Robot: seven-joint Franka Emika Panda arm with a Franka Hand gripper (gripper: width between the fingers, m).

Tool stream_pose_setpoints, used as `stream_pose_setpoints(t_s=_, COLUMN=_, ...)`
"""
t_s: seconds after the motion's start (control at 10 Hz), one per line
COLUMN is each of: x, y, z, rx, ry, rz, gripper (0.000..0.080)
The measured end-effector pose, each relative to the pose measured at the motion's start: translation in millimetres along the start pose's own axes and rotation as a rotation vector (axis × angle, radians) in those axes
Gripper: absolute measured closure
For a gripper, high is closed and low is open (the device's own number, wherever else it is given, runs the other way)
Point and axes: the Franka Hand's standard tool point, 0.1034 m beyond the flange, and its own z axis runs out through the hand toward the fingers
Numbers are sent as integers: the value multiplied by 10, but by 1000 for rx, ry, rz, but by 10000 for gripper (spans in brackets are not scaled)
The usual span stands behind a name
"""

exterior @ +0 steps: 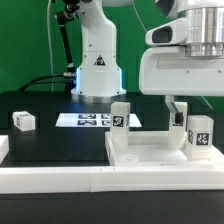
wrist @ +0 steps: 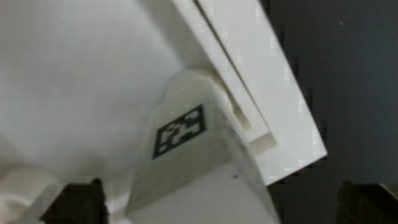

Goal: Assemble square table

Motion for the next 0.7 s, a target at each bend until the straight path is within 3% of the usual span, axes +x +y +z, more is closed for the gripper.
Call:
stream_pose_setpoints(t_s=0.5, x=13, y=28, z=6, rx=-2, ry=3, rz=-244, gripper=150)
stream_pose_setpoints(t_s=0.7, x=16, y=32, z=6, rx=-3, ry=3, rz=-241, gripper=413)
